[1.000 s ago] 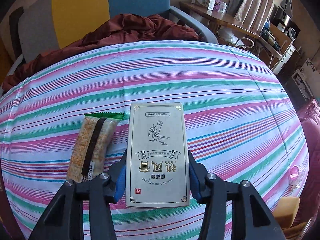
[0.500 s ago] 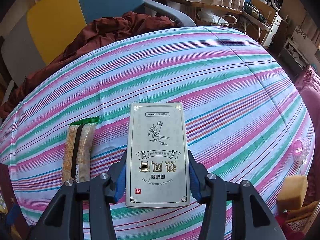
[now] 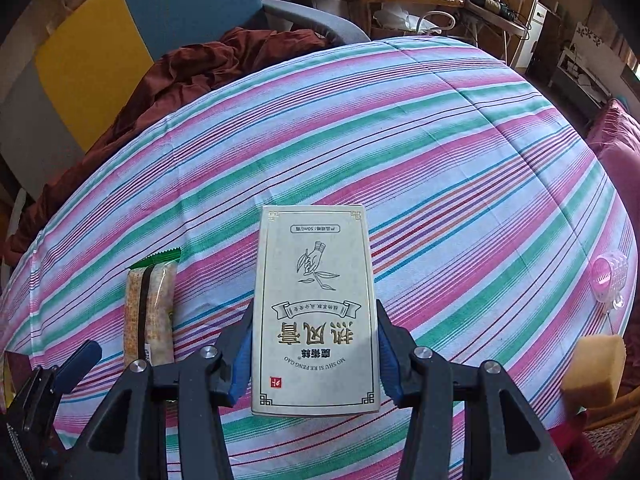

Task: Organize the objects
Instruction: 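Grasp the green-edged cracker packet with the left gripper while the right gripper holds the box, then carry the cracker packet into the gold tray and open the left gripper while the right gripper holds the box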

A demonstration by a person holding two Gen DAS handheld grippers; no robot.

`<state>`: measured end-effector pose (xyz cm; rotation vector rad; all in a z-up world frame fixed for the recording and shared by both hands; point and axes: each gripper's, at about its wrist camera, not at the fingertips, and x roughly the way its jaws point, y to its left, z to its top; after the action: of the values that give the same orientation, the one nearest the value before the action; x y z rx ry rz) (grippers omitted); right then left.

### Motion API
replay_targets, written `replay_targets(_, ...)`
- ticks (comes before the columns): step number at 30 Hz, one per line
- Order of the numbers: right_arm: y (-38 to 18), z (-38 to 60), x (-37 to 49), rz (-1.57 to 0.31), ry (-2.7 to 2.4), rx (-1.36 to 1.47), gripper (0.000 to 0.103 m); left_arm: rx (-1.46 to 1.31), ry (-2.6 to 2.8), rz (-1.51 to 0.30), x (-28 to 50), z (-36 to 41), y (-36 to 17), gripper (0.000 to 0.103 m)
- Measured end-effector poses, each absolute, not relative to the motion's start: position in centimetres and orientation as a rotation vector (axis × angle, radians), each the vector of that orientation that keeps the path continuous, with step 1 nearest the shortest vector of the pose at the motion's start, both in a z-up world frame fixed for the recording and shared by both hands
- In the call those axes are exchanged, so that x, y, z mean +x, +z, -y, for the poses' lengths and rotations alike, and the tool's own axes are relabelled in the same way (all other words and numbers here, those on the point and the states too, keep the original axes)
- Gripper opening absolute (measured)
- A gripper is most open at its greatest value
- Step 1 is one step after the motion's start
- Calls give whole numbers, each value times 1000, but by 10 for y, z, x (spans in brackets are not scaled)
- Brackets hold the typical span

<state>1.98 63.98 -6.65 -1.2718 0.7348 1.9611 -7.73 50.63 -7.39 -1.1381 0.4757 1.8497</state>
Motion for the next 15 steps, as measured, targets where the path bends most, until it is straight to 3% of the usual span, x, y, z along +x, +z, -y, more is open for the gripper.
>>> replay_targets(2,-67,-640,19,-733,1960,-1273,52,-1154,1846,-481,-82,-518,-82,61)
replay_targets(7,-69,-638,16,-705,1961,-1293,52,-1139,1861,-509,-89,-528,-95,41)
replay_targets(15,-66,-625,3,-685,2100,-1323,52,-1142,1943,-448,-66,-469,-93,39)
